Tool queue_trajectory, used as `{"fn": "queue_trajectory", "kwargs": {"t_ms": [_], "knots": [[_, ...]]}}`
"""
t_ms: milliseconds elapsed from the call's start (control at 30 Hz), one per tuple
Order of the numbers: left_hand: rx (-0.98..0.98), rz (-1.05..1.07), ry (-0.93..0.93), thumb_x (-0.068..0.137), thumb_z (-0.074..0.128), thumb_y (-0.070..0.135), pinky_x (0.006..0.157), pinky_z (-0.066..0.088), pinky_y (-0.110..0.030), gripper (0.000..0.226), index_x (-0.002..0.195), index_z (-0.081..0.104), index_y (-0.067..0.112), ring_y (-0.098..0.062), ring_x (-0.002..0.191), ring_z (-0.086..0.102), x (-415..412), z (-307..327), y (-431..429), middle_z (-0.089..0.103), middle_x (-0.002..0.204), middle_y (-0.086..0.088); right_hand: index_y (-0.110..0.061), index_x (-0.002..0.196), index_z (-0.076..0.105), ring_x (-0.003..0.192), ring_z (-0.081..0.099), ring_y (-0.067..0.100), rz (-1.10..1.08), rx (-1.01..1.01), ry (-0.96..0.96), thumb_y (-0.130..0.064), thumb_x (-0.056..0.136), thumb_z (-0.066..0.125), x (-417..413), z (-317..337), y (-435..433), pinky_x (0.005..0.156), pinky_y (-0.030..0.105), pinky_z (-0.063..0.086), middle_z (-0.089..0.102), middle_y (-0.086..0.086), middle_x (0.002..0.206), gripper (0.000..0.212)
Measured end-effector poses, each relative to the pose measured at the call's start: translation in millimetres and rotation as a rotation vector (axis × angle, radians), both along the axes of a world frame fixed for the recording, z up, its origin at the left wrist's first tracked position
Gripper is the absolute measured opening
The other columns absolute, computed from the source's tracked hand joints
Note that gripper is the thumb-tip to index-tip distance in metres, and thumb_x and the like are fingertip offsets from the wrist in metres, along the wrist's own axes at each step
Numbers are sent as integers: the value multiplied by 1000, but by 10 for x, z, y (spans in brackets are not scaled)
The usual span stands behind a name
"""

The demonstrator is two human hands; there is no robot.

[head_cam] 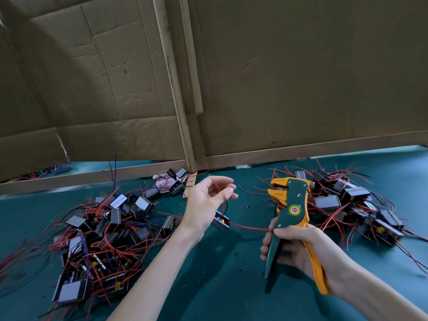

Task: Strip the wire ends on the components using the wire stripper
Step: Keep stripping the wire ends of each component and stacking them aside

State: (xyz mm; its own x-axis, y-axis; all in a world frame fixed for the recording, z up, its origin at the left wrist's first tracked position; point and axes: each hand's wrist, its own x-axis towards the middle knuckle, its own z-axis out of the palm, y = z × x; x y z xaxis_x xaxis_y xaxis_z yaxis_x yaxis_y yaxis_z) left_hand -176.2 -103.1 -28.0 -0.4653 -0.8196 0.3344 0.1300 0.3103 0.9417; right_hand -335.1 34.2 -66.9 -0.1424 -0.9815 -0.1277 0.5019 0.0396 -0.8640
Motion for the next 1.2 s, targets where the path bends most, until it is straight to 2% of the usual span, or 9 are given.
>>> {"fn": "queue_trajectory", "kwargs": {"t_ms": [133,200,300,433,633,800,967,1100,1200], "knots": [[-263,-61,-130,95,55,8,65,47,-14,23,100,70,25,-3,60,56,61,117,-14,73,81,10,-5,79,73,73,67,43,70,-24,51,-13,53,81,-8,-13,-12,69,50,57,65,27,79,28],[-327,-88,-218,97,53,12,71,45,-14,27,112,64,32,-3,68,53,55,121,3,69,82,13,-4,80,73,74,67,44,89,-25,60,-13,53,82,-7,-25,-14,70,50,56,65,28,80,30],[-163,-167,-188,91,58,-3,88,47,-22,48,128,50,28,-7,94,61,63,85,21,66,102,5,-5,80,73,74,66,44,101,-27,67,-13,53,82,4,-31,-4,70,51,56,65,28,80,30],[288,-297,141,71,54,-6,108,36,-44,72,138,42,16,-21,124,54,299,168,-192,60,127,-10,-4,79,73,74,66,43,67,-40,72,-10,57,78,7,8,17,69,50,57,64,28,81,24],[567,-450,162,41,51,1,111,20,-65,95,136,45,4,-32,130,50,512,146,-369,54,136,-19,-3,78,72,72,66,43,32,-30,59,-5,63,69,23,13,17,68,50,57,64,28,80,15],[434,-327,-201,41,27,-14,103,41,-57,93,127,55,8,-26,124,55,621,185,-430,61,129,-12,-4,78,73,72,66,42,38,-41,61,-6,60,74,27,6,18,68,49,57,63,28,81,18],[226,-373,-654,64,23,-32,97,51,-41,79,119,61,11,-15,116,61,793,324,-441,64,124,-5,-6,78,74,71,65,41,39,-51,51,-7,64,70,17,-17,-2,67,48,57,63,27,79,14],[234,-392,-736,80,31,-28,90,55,-33,55,112,64,3,-23,106,67,816,365,-402,63,122,-14,-5,78,73,72,66,41,56,-49,53,-11,56,78,6,-60,-18,69,49,57,63,27,80,23],[286,-483,-572,88,40,-20,93,54,-33,36,113,61,-3,-31,112,64,783,384,-337,64,122,-19,-5,80,74,74,66,43,68,-47,60,-15,53,82,-14,-82,-36,71,50,56,65,27,81,30]]}}
